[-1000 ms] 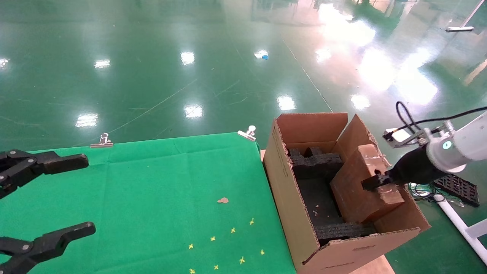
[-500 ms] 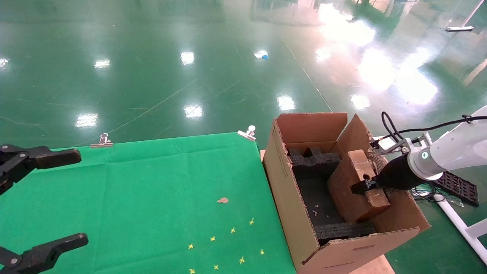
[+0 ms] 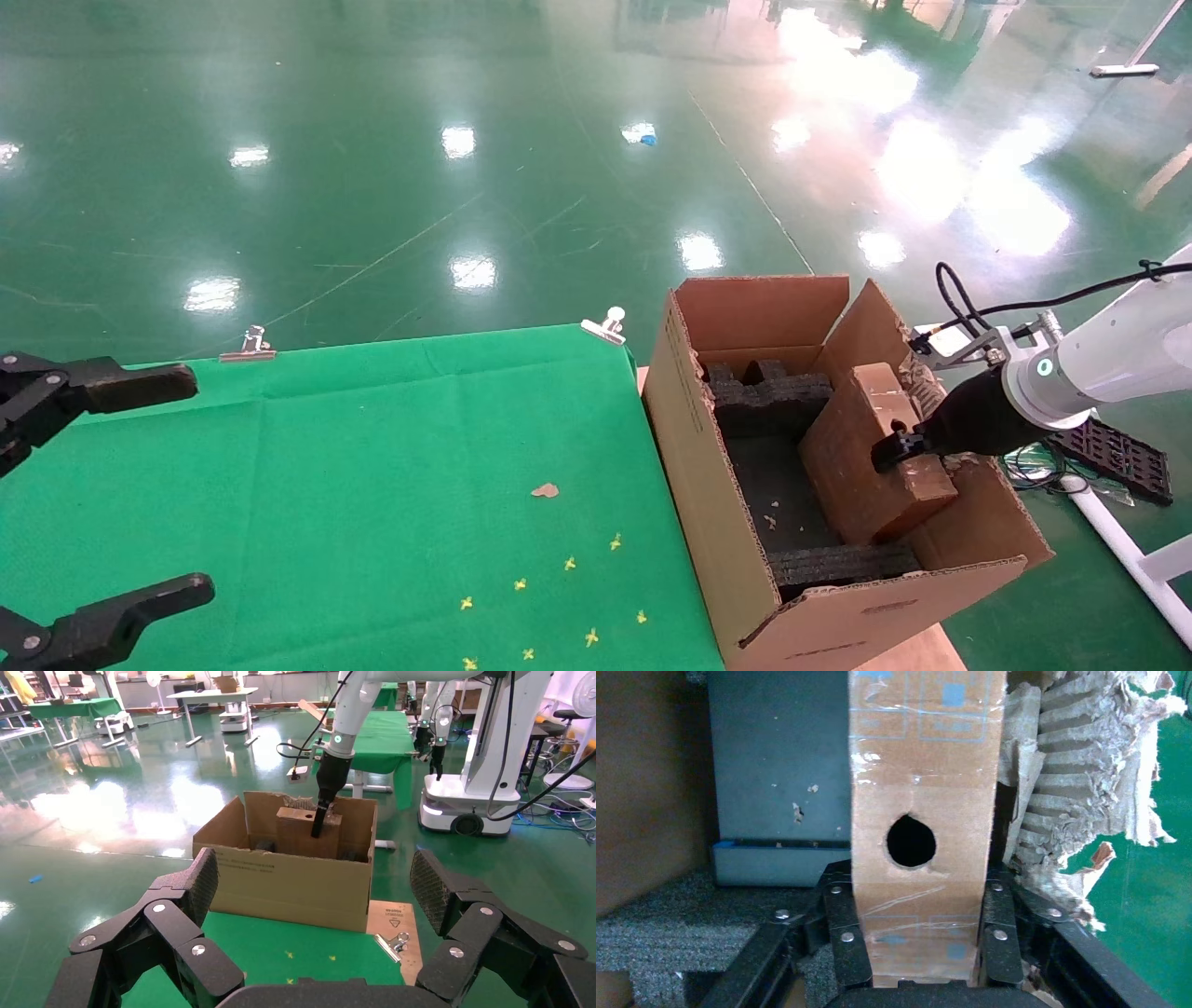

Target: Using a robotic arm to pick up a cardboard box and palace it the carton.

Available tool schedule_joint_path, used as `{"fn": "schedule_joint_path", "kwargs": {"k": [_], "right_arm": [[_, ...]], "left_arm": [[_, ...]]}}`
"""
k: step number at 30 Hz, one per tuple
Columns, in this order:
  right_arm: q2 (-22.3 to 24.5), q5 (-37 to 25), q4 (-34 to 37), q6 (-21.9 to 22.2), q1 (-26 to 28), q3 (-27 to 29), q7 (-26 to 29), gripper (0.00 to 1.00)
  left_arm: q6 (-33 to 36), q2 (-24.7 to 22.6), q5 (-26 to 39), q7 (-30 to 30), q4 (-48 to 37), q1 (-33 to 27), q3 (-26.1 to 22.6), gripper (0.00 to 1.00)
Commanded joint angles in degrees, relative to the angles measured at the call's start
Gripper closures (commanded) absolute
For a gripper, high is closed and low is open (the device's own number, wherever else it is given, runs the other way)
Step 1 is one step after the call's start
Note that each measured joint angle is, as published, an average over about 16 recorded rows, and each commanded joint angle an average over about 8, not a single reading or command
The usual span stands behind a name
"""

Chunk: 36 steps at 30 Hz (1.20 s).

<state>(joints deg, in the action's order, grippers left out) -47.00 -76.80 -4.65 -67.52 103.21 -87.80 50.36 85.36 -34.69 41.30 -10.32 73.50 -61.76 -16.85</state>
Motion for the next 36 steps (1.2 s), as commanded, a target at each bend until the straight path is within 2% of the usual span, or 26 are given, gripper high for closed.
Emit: {"fn": "schedule_joint_path", "kwargs": {"k": [1, 11, 15, 21, 26, 32, 36], "right_arm": [[-0.23, -0.03, 0.49, -0.12, 0.08, -0.01, -0.28, 0.0], [-1.0, -0.35, 1.44, -1.4, 2.97, -0.17, -1.73, 0.0], [-1.06, -0.61, 0.83, -2.83, 7.93, -0.21, -3.21, 0.0], [-0.81, -1.38, -1.33, -5.04, 18.41, -0.33, -6.48, 0.0], [-0.43, -1.89, -3.38, -4.59, 23.74, -0.3, -8.72, 0.0], [0.13, -1.11, -5.57, -2.75, 25.02, 1.08, -10.14, 0.0], [0.68, 0.51, -8.5, -2.82, 22.94, 4.13, -11.53, 0.0]], "left_arm": [[0.0, 0.0, 0.0, 0.0, 0.0, 0.0, -0.01, 0.0], [-0.02, 0.02, -0.03, 0.02, 0.0, -0.01, -0.04, 0.0], [-0.02, 0.02, -0.04, 0.03, 0.0, -0.01, -0.05, 0.0], [-0.03, 0.03, -0.05, 0.04, 0.0, -0.02, -0.07, 0.0], [-0.04, 0.04, -0.06, 0.05, 0.0, -0.02, -0.09, 0.0], [-0.05, 0.04, -0.07, 0.06, -0.02, -0.01, -0.1, 0.0], [-0.05, 0.04, -0.08, 0.07, -0.04, -0.02, -0.12, 0.0]]}}
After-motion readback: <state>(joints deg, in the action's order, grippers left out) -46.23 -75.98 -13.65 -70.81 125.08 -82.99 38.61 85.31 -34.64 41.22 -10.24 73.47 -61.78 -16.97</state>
